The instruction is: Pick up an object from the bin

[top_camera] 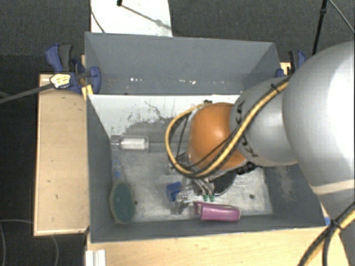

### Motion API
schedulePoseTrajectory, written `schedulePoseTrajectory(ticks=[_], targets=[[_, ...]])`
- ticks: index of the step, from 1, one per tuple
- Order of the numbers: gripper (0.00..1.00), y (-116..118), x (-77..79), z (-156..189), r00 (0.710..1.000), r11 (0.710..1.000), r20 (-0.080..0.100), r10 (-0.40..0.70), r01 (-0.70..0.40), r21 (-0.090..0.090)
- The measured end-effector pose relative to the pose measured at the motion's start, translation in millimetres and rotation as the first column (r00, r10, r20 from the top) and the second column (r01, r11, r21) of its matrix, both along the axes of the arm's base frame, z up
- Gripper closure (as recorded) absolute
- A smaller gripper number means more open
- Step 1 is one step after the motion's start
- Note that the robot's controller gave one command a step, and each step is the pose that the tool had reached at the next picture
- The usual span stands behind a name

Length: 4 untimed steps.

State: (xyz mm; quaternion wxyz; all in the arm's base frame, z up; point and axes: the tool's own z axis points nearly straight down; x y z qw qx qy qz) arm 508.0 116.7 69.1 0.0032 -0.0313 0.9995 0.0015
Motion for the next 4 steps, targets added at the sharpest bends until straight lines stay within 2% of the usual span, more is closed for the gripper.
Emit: schedulePoseTrajectory(ticks=[1, 2, 3, 4], targets=[[0.00, -2.0, -12.6, 32.8, 1.000, 1.000, 0.000, -0.026, 0.026, -0.001], [0.00, -3.0, -19.7, 33.0, 0.964, 0.964, -0.008, -0.265, 0.265, -0.003], [0.00, -1.9, -25.3, 2.1, 0.926, 0.926, -0.003, -0.379, 0.379, 0.000], [0.00, -1.8, -24.3, 3.2, 0.925, 0.925, -0.002, -0.380, 0.380, 0.000]])
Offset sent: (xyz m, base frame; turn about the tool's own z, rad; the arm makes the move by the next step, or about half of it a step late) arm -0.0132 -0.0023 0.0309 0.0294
